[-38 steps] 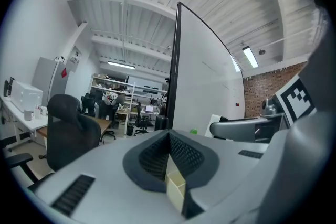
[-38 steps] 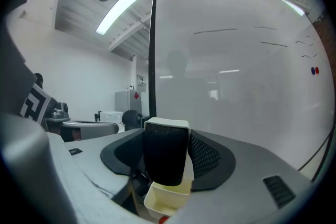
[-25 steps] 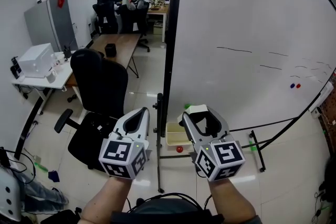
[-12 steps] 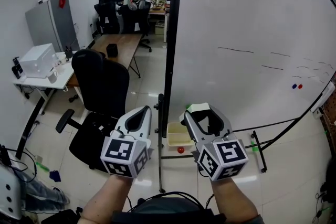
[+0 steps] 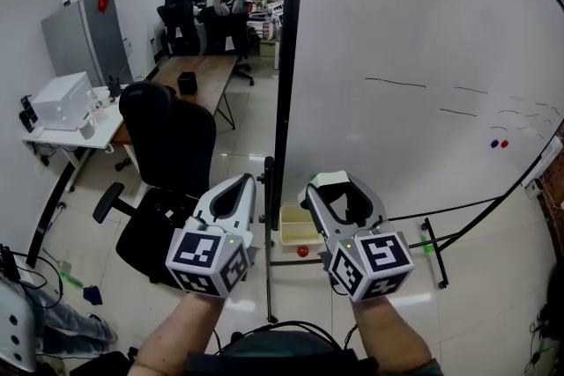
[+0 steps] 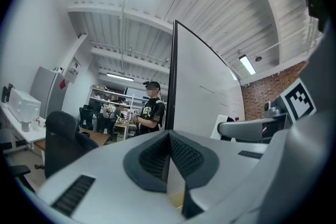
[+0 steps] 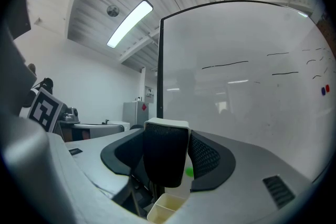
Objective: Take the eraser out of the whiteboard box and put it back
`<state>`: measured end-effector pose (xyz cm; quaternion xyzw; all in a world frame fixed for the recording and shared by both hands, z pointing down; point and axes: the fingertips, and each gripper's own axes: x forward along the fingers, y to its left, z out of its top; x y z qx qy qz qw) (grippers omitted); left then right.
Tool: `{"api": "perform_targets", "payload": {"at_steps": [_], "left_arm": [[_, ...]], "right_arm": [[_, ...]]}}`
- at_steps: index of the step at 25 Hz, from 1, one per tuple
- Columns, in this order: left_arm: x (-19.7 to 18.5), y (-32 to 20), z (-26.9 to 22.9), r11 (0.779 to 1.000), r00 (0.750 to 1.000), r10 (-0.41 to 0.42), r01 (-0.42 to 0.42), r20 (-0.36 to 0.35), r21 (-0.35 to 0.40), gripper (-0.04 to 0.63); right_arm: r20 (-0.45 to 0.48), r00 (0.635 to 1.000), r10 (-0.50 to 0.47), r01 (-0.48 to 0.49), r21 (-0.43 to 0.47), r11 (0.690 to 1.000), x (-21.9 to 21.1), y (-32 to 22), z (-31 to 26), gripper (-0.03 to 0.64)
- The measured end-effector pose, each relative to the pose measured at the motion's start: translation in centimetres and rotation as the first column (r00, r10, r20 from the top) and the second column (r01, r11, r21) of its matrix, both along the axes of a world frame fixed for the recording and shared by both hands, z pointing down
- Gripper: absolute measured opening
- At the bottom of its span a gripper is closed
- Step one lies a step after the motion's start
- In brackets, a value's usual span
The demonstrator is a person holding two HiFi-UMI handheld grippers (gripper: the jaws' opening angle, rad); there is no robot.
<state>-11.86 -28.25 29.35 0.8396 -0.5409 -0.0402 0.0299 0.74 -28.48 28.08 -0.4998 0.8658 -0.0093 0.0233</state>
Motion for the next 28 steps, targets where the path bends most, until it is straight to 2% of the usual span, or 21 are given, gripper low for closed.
{"api": "perform_targets", "payload": {"at_steps": [3,8,14,18,28], "left_arm": [[0.4,-0.5,0.2,1.000,1.000,-0.007,0.007,-0.003,-0.002,0.028],[1.0,-1.6,2.1,0.999,1.000,-0.006,0.005,-0.010,-0.046,0.028],[1.1,-3.7,5.8,0.995,0.999,-0.019,0.022,0.032,-0.094,0.029],[1.2,-4.7,8.9,0.988,0.999,-0.009,0.016,0.046,-0.153,0.029],[1.1,-6.1,13.9,0.975,0.999,-0.009,0.020,0.053,-0.220,0.029]], "right_arm": [[0.000,1.000,0.009,-0.009,-0.009,1.000,0.2,-0.5,0.3,0.270],[-0.004,1.000,0.030,-0.030,-0.022,0.999,0.1,-1.9,2.2,0.268],[-0.045,0.998,0.043,-0.045,-0.039,0.998,-0.5,-4.1,5.6,0.268],[-0.060,0.997,0.055,-0.058,-0.052,0.997,-0.7,-5.4,8.2,0.268],[-0.108,0.993,0.051,-0.059,-0.068,0.996,-2.8,-7.4,13.1,0.268]]}}
